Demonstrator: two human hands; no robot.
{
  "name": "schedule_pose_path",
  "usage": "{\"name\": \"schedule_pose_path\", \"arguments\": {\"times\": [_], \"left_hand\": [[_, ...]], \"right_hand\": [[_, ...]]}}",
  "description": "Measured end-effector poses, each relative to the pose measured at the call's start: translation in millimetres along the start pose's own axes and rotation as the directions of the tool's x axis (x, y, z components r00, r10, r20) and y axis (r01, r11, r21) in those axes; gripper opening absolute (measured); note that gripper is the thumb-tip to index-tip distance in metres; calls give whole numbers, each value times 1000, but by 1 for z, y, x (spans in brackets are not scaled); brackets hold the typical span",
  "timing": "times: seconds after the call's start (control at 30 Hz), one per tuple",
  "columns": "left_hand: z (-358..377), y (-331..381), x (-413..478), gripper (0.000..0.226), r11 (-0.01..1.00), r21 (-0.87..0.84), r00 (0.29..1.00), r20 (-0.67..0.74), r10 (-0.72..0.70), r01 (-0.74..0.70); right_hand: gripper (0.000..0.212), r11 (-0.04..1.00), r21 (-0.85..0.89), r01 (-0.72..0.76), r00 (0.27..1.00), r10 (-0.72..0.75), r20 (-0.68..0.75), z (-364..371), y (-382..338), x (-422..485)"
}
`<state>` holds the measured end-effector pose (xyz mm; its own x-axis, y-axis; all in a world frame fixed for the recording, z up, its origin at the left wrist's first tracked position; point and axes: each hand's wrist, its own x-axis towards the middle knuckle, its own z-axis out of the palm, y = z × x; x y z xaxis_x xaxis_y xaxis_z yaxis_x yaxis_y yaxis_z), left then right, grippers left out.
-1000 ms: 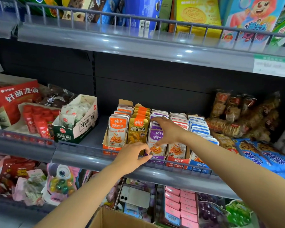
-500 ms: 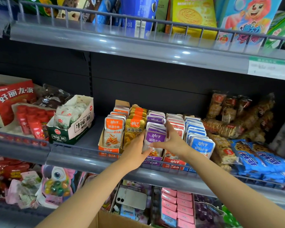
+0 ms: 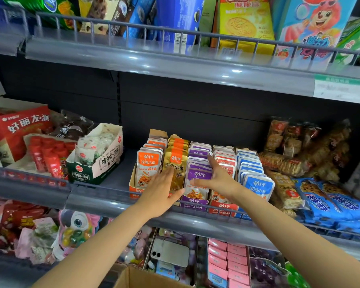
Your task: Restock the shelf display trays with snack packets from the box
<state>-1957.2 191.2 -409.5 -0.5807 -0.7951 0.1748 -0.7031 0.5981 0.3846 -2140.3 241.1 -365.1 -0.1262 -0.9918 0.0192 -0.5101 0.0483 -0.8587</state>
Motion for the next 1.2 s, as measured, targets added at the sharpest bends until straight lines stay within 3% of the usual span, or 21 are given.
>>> {"name": "schedule_pose_path", "arguments": {"times": [0.07,0.23,0.37,0.43,0.53,0.67,1.0,1.2], "left_hand": [[0,0,0,78,1000,-22,1000,0,17,-17],[-4,10,-10,78,993,-109,996,-83,36,-45],[-13,39,-15,59,958,-163,953,-232,196,-237],[-15,61,-11,47,937,-134,937,-186,296,-322],[-5,89,2,40,918,-99,923,-9,385,-384],[17,98,22,36,924,27,917,144,373,-381],[34,87,36,32,935,128,931,207,301,-331],[36,85,34,32,935,113,933,178,314,-336]], "right_hand": [[85,1000,-16,-14,1000,14,10,-2,-5,-3],[79,999,-41,-12,999,10,-48,-38,-15,-13],[67,989,-147,25,994,-40,-100,-80,-12,-9],[64,958,-287,7,999,-18,-37,-94,-8,-4],[70,873,-486,-34,998,54,26,-102,0,6],[89,792,-608,-65,993,108,35,-99,14,24],[105,514,-856,48,999,-39,33,-84,25,52],[109,541,-836,88,995,-13,96,-79,26,50]]}}
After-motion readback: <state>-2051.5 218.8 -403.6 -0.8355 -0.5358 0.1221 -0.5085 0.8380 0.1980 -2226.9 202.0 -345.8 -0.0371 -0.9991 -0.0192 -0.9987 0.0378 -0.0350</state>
